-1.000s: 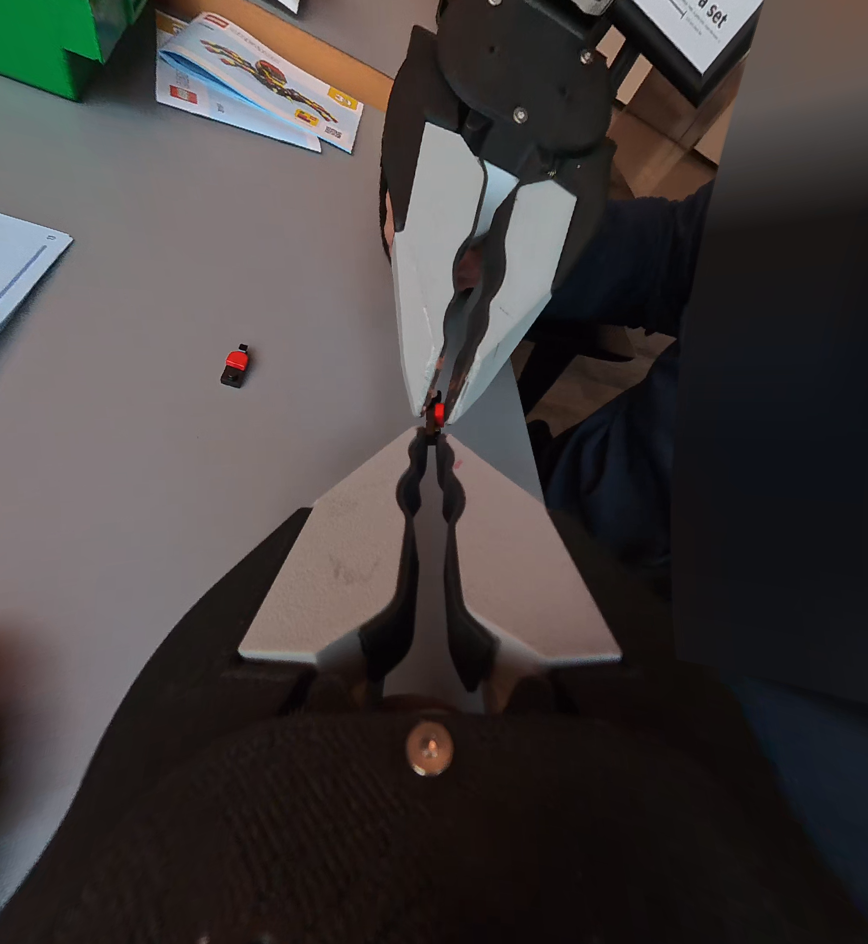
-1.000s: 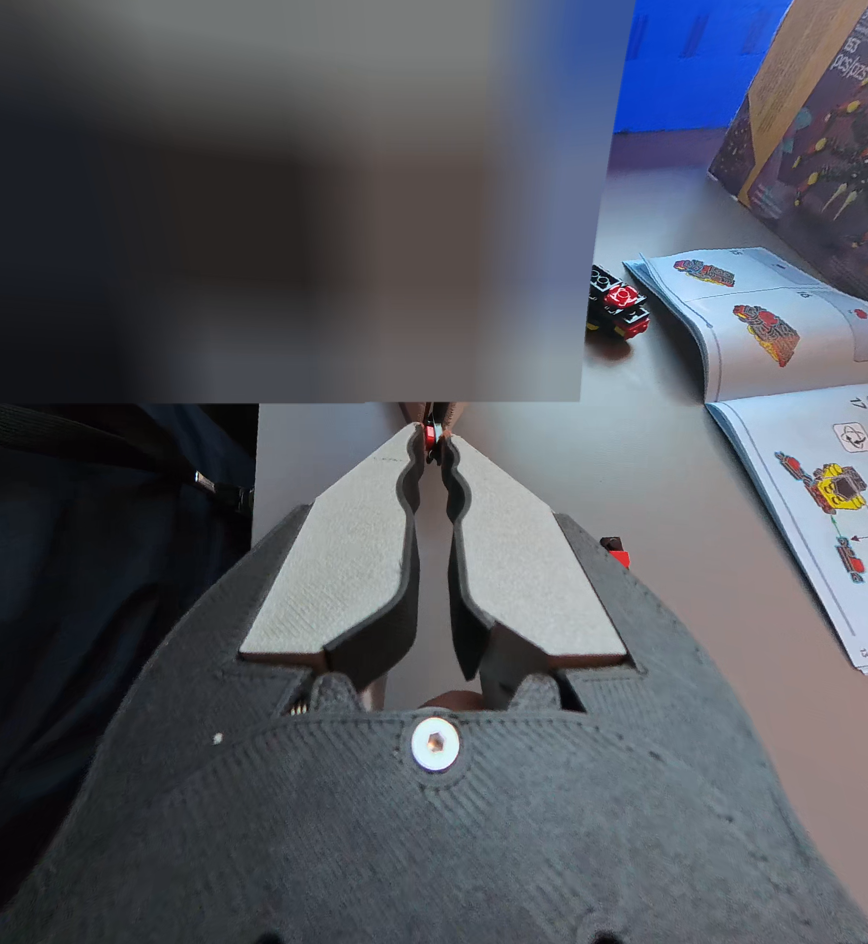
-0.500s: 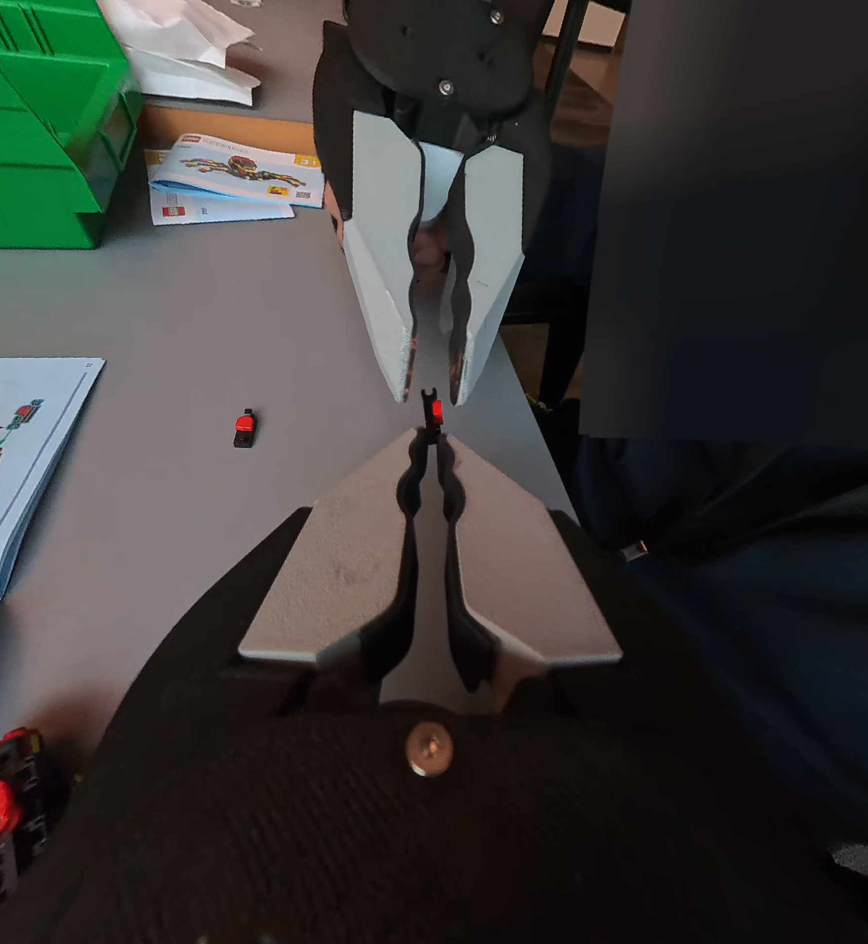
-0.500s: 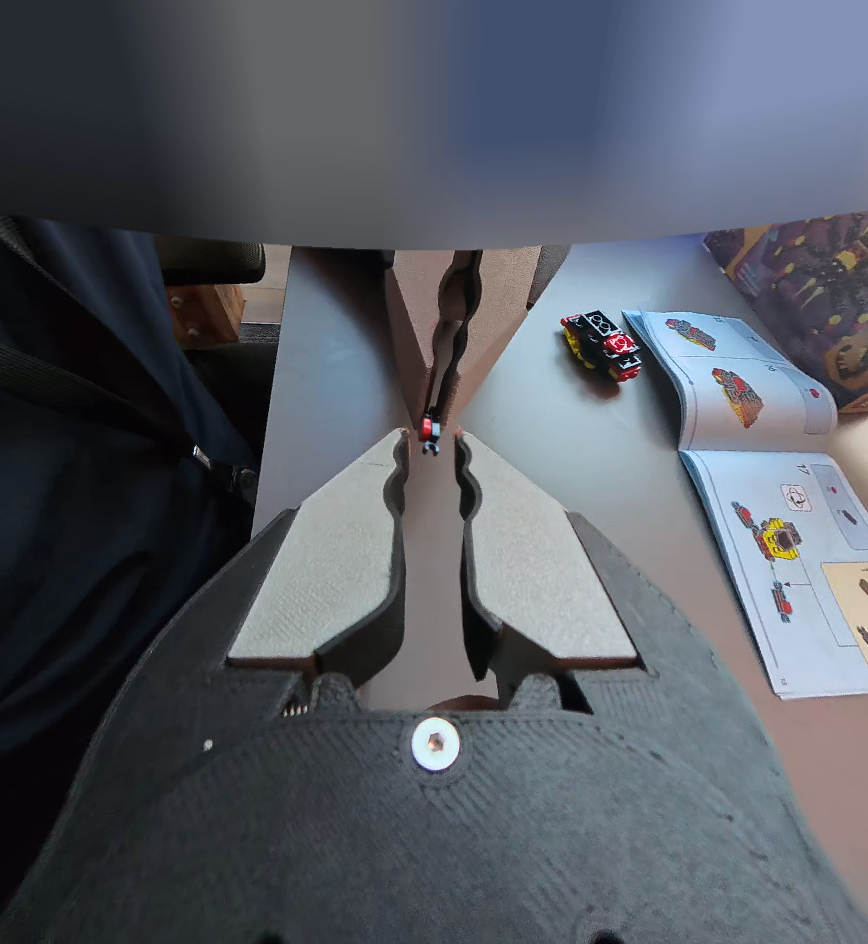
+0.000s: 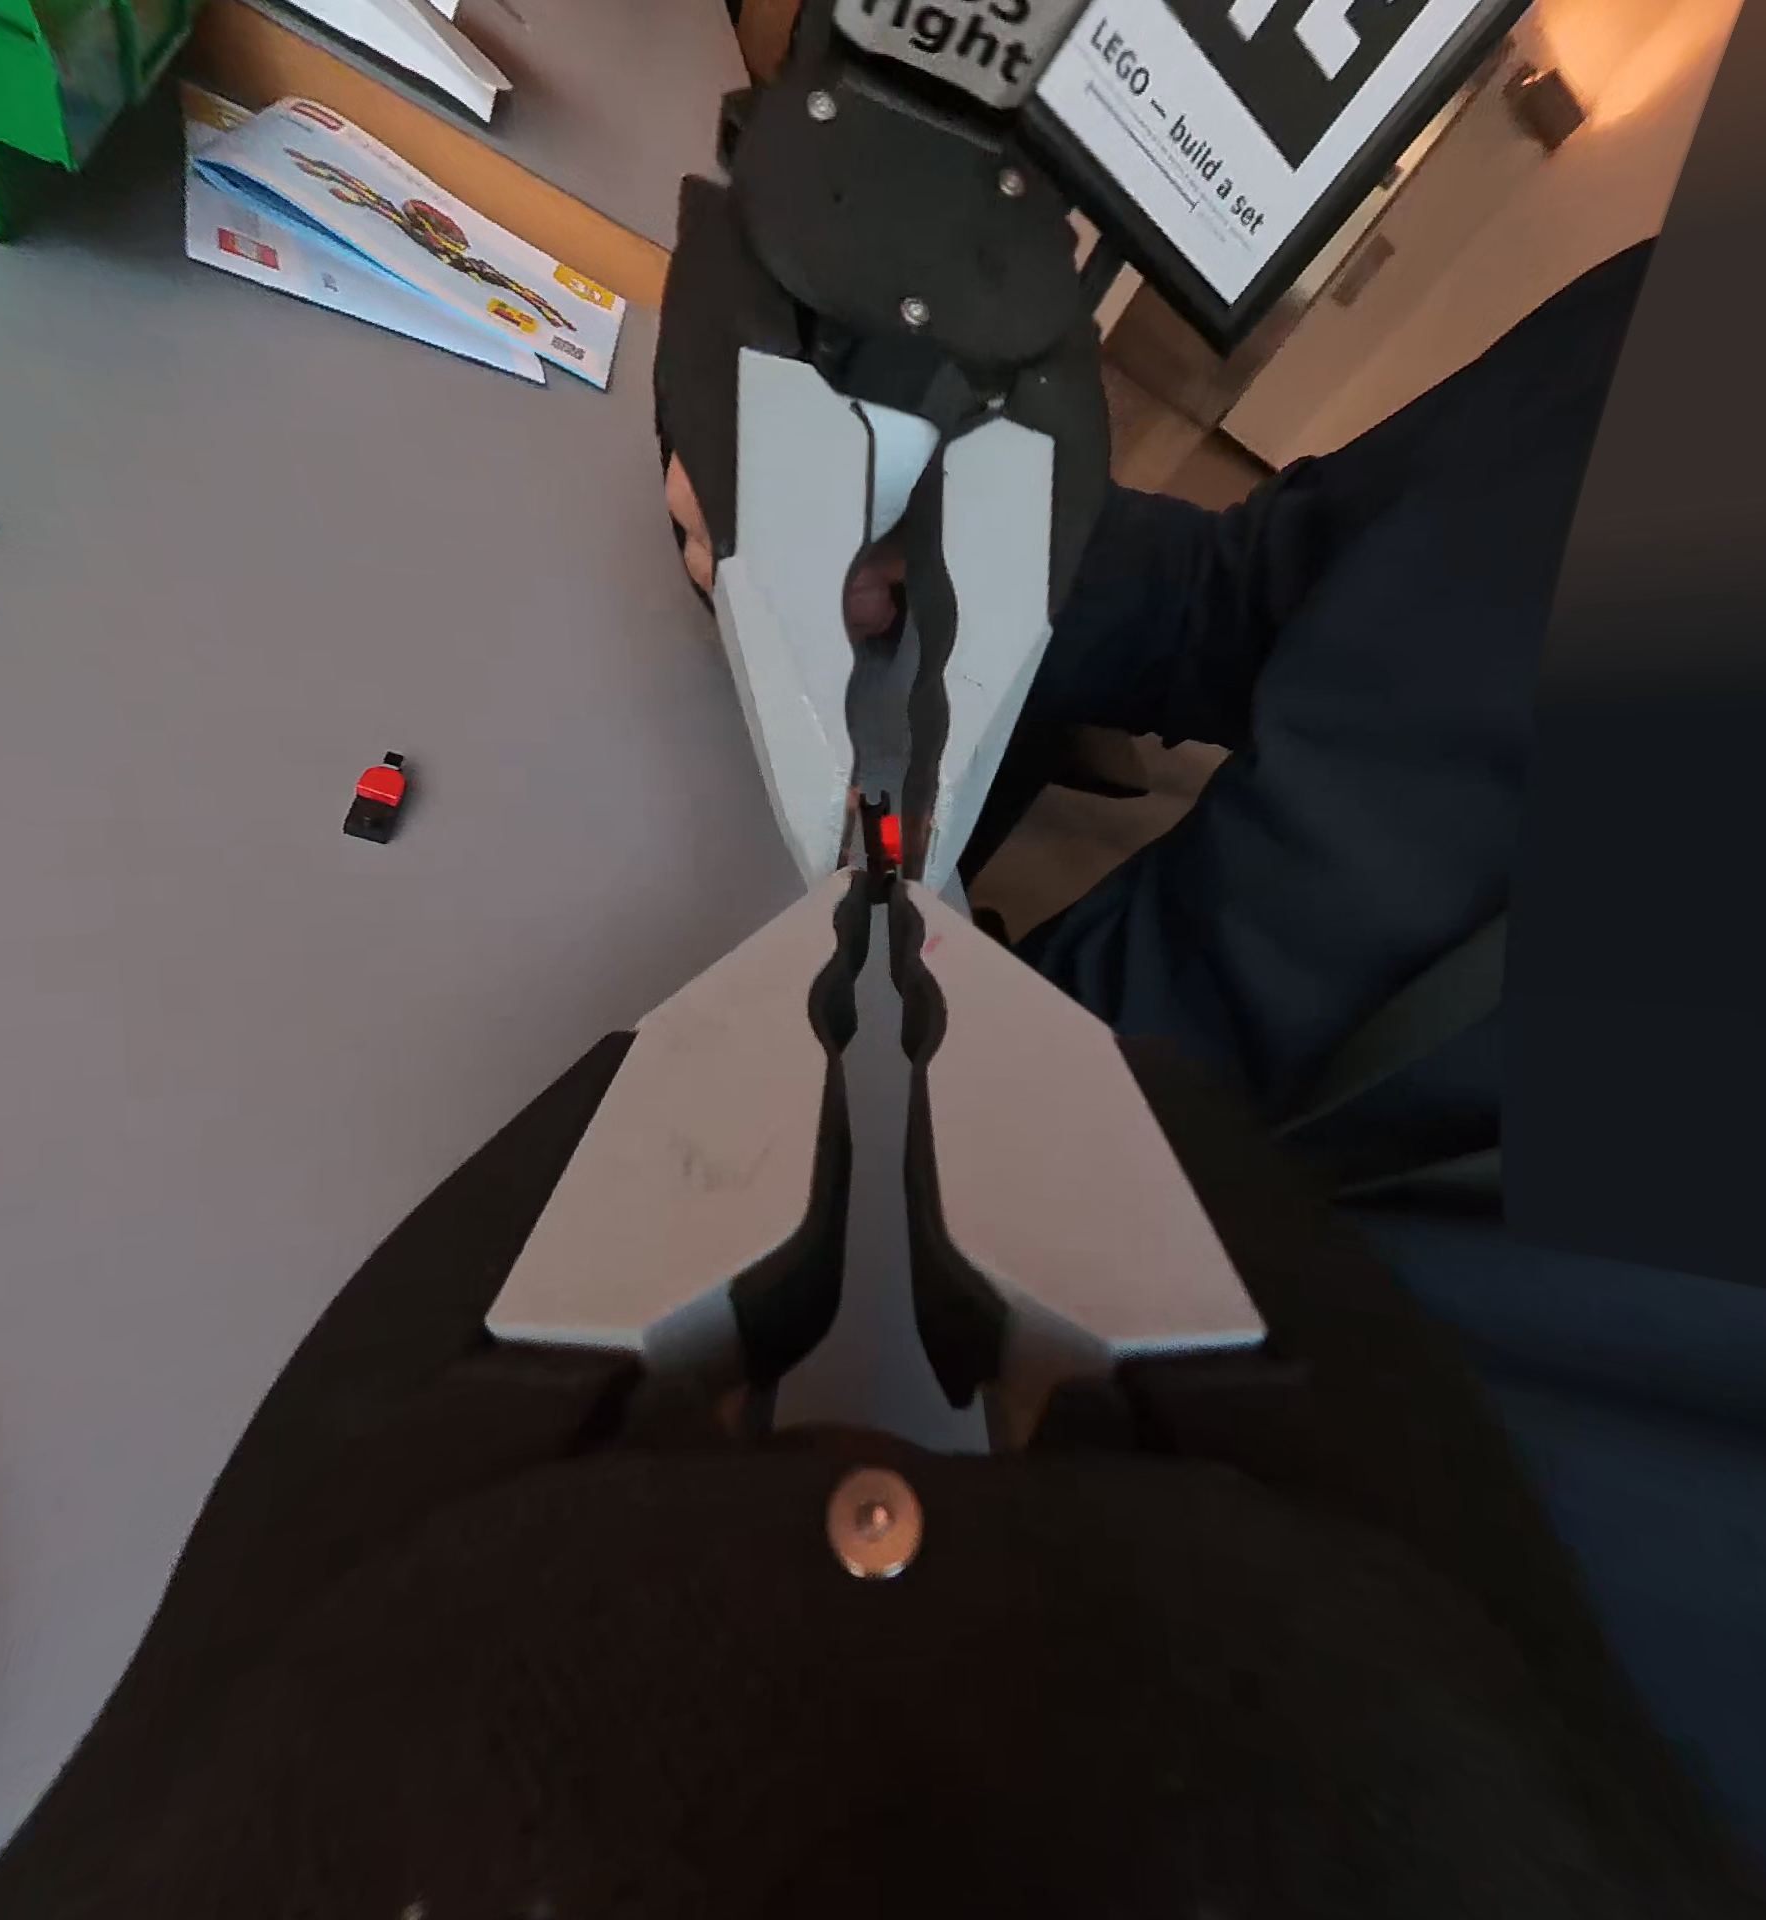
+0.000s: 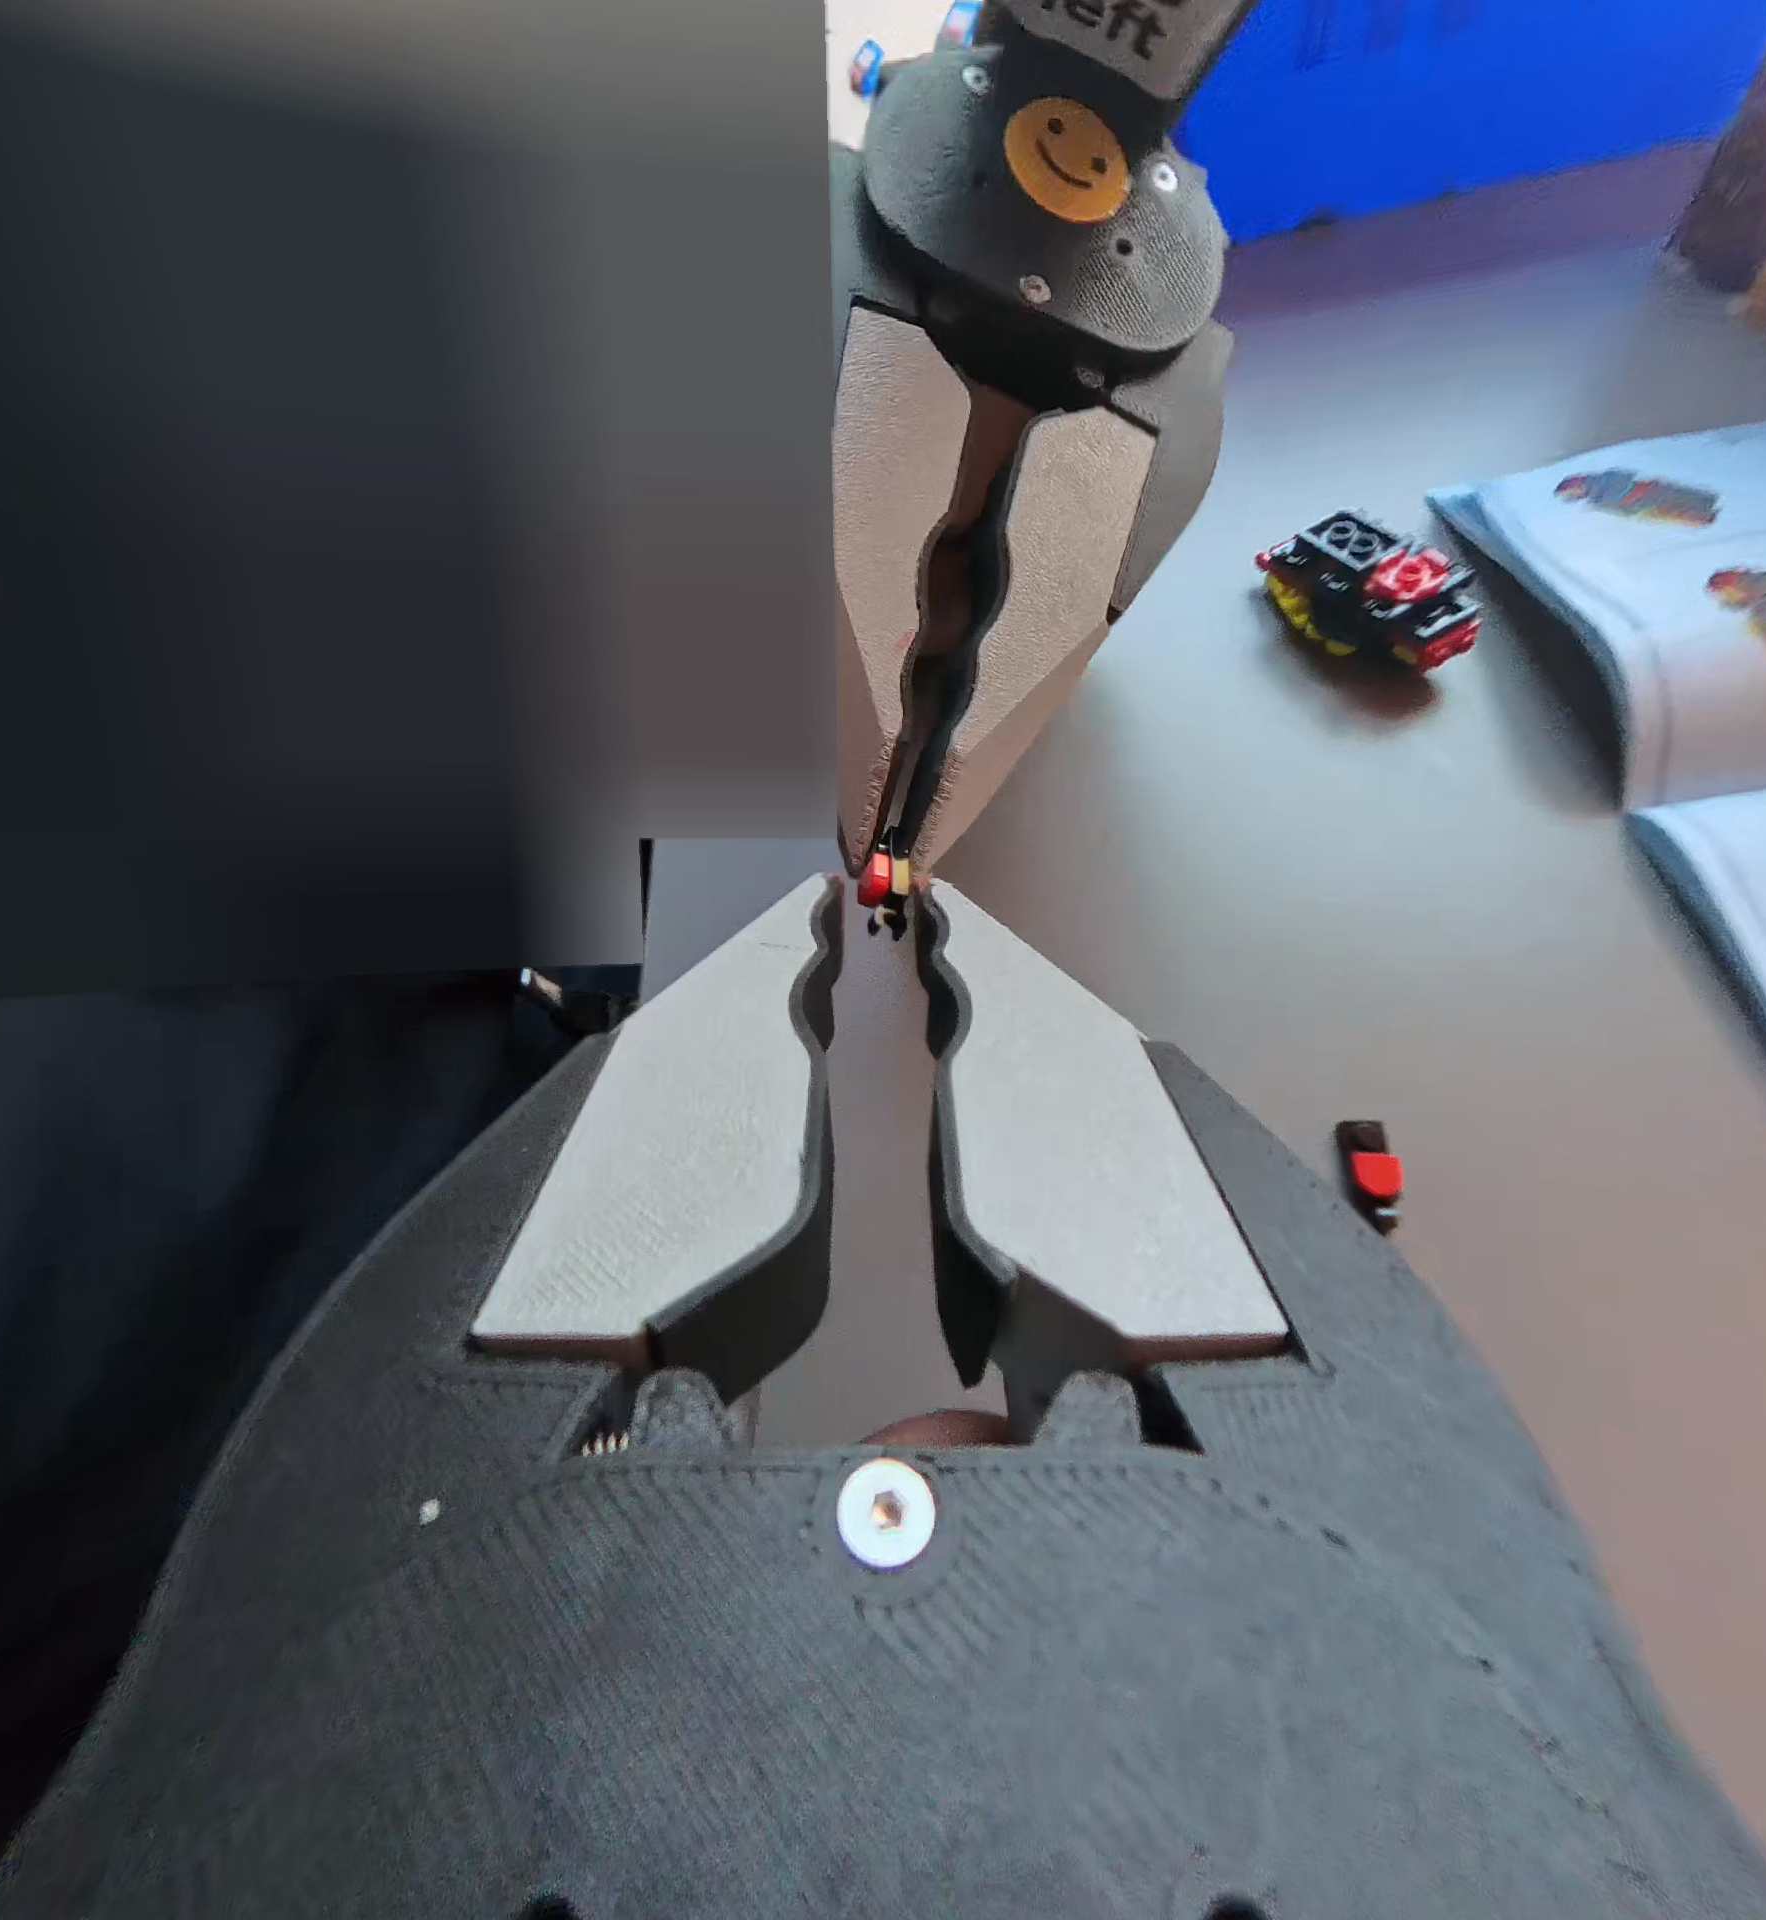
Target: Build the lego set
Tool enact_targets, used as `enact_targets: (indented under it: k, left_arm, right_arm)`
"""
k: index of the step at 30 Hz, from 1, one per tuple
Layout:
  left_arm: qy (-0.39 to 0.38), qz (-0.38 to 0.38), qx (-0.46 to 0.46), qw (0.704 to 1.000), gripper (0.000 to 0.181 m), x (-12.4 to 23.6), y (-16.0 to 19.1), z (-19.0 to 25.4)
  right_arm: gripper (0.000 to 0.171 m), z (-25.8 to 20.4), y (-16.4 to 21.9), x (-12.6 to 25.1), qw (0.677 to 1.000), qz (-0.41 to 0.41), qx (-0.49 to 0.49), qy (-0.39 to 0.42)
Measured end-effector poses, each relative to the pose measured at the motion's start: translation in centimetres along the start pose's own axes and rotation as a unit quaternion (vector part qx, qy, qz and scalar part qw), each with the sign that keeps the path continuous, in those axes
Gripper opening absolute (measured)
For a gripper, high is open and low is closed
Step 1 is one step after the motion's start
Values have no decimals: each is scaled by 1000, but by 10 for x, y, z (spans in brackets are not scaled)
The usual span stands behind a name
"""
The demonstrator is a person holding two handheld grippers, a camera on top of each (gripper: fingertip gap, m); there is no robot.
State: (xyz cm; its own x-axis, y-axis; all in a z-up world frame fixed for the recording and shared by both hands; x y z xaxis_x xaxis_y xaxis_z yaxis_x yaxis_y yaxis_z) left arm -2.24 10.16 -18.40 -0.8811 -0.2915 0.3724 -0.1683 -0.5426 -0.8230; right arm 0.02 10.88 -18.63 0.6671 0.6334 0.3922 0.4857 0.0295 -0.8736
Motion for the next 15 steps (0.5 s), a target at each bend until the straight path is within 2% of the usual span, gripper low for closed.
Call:
enact_targets:
  k: [3, 12, 15]
  left_arm:
    - [-9, 3, -11, 1000, 1, 1, -1, -1]
    - [-27, -50, -36, 998, 1, -2, 14, -3]
    - [-33, -44, -22, 998, 1, 1, 11, -9]
  right_arm:
    - [6, 2, 0, 0, 999, 16, -43, -19]
    - [2, 1, 13, -9, 997, -70, -13, -11]
    - [3, 6, 10, -9, 998, -57, -38, -16]
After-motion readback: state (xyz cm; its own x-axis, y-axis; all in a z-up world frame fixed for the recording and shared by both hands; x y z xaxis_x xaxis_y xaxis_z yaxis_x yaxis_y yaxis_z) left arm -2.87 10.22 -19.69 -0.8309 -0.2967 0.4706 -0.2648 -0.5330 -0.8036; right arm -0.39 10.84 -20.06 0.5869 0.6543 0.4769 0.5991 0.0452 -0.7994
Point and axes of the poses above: each gripper's, where its closed fingertips meet, x back along the fingers, y out of its underside, z = x × y across the jaws, the point moved 2 cm from there along x, back along the fingers, and after that the axes turned 11 degrees about -y, right-handed, at the moved point
